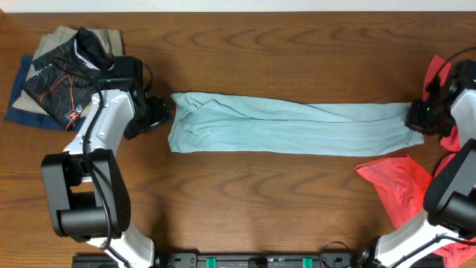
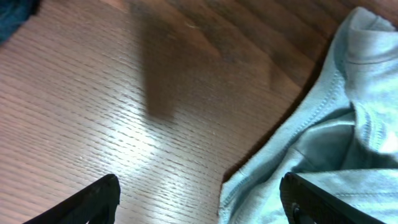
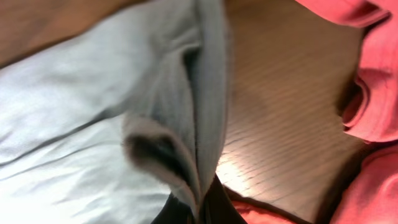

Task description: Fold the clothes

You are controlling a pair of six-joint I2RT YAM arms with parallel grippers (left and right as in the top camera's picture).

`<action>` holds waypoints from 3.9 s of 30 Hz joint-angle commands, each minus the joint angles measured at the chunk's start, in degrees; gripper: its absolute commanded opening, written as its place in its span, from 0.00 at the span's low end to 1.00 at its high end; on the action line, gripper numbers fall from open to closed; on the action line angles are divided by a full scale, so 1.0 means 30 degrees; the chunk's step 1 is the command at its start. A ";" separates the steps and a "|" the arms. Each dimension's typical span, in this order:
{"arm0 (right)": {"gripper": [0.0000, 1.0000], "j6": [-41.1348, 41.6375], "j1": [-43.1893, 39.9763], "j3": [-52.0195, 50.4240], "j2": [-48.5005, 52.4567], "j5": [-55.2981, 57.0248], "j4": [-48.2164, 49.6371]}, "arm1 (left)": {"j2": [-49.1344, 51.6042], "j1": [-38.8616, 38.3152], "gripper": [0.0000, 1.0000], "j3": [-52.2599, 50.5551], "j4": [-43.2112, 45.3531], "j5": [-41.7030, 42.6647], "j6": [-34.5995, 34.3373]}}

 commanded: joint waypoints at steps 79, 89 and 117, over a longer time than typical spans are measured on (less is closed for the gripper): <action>0.61 0.2776 1.3136 -0.0328 -0.0772 0.2251 -0.1304 | 0.3162 -0.0182 1.00 -0.0408 0.2149 0.9238 0.4998; 0.61 0.2769 1.3078 -0.0328 -0.0772 0.2528 -0.1596 | 0.4153 -0.2310 0.61 -0.0408 0.2550 0.9129 0.5493; 0.51 0.2696 0.7890 -0.0328 -0.0780 0.3912 -0.3315 | -0.2747 -0.4903 0.06 0.1668 0.0204 -0.0095 0.2659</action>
